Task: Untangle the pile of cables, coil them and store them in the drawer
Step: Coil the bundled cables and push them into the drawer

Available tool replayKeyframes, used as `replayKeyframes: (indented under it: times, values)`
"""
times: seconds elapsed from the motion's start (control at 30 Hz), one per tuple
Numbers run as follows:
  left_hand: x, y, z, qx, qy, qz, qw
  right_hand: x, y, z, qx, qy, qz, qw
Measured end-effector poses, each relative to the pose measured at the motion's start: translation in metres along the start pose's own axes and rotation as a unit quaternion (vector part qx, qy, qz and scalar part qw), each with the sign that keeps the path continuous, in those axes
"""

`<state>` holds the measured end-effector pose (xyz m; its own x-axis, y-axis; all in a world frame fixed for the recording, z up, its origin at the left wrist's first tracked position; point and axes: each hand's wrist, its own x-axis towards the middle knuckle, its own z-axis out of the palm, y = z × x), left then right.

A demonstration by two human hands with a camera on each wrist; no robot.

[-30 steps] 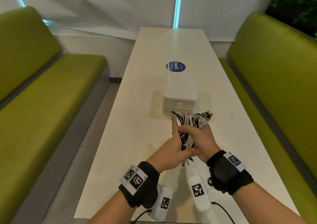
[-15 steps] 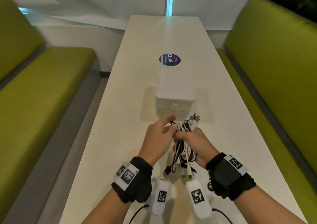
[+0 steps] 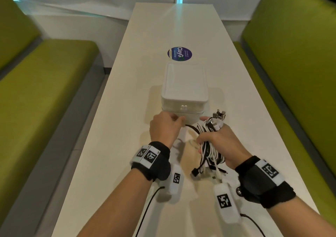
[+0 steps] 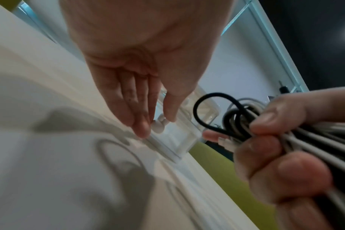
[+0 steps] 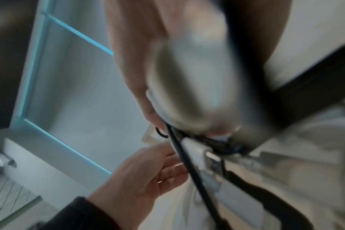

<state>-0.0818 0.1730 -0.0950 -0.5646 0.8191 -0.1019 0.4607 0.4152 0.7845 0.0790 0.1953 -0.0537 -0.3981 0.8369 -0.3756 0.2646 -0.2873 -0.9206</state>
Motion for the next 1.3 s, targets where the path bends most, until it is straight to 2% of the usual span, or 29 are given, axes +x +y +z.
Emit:
replayKeyframes:
  times: [0.1, 0.23, 0.33, 0.53, 0.8, 0.9, 1.03, 1.3]
  values:
    - [0.001, 0.007, 0.002, 0.114, 0.021, 0.025, 0.993, 0.005, -0.006, -0.008, -0.044, -0.007, -0.017, 0.999]
    - [0.002, 0.021, 0.001, 0.23, 0.003, 0.069, 0.971, 0.008, -0.021, -0.004, -0.084, -0.028, -0.049, 0.995]
    - [-0.001, 0.023, -0.002, 0.233, 0.0, 0.092, 0.968, 0.003, -0.033, 0.0, -0.106, -0.038, -0.061, 0.992]
    - [0.004, 0.026, -0.006, 0.274, 0.018, 0.089, 0.957, 0.012, -0.043, -0.001, -0.132, -0.039, -0.07, 0.988]
    - [0.012, 0.027, -0.007, 0.304, 0.006, 0.093, 0.948, 0.018, -0.051, -0.003, -0.217, -0.039, -0.05, 0.974]
    - [0.008, 0.026, -0.011, 0.304, 0.013, 0.101, 0.947, 0.008, -0.055, -0.007, -0.224, -0.062, -0.038, 0.972]
    - [-0.015, 0.022, -0.02, 0.313, 0.007, 0.096, 0.945, -0.017, -0.05, -0.005, -0.228, -0.088, -0.022, 0.969]
    - [-0.101, 0.0, -0.025, 0.34, -0.026, 0.095, 0.935, -0.09, -0.02, 0.002, -0.251, -0.066, -0.012, 0.966]
